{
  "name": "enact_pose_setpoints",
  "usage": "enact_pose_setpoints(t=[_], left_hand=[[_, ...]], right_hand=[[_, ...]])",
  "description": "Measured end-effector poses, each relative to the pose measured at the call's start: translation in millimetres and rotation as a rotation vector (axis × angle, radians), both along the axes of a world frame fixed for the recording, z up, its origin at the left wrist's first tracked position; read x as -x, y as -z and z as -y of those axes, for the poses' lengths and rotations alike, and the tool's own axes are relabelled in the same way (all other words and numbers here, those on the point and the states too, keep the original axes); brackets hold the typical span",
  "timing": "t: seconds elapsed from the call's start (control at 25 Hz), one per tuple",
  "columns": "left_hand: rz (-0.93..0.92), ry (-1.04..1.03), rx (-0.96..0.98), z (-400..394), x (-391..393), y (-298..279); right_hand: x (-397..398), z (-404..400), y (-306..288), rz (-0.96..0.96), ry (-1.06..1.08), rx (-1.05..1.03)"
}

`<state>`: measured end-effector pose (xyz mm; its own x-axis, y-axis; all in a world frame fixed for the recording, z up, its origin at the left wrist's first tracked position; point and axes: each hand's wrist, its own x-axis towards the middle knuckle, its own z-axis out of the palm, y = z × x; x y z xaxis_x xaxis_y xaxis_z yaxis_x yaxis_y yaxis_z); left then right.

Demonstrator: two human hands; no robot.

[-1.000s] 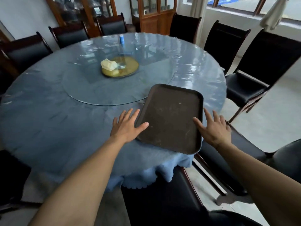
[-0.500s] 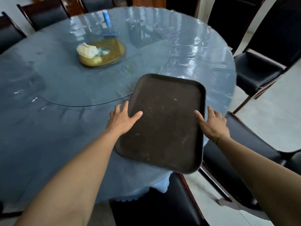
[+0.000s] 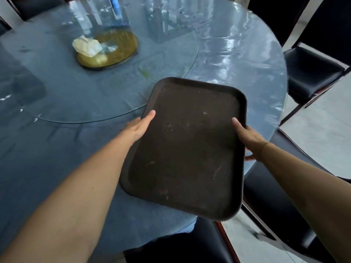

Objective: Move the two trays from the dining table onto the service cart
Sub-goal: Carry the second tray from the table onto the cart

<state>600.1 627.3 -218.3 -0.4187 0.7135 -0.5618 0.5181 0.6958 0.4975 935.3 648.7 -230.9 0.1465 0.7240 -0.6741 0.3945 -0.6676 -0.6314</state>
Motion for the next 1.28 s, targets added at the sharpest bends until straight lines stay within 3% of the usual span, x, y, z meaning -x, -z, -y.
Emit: enact_pose_setpoints(t=[0.2,0.6,0.96,1.28], left_hand=[[0.15,-0.136,0.161,-9,6,-16],[0.292,-0.147,0.11,-6,11,-62],[0.331,-0.135,-0.01,30,18,-137],[0.378,-0.086,0.101,97,20,-197]], right_hand=[[2,-6,0,-0.041,0.045,0.051],[-3,-1,-34,-0.169,0.121,0.069],[5,26,-116,-0.223,0.135,-0.033],[-10,79,-191,-0.136,0.085,-0.013]])
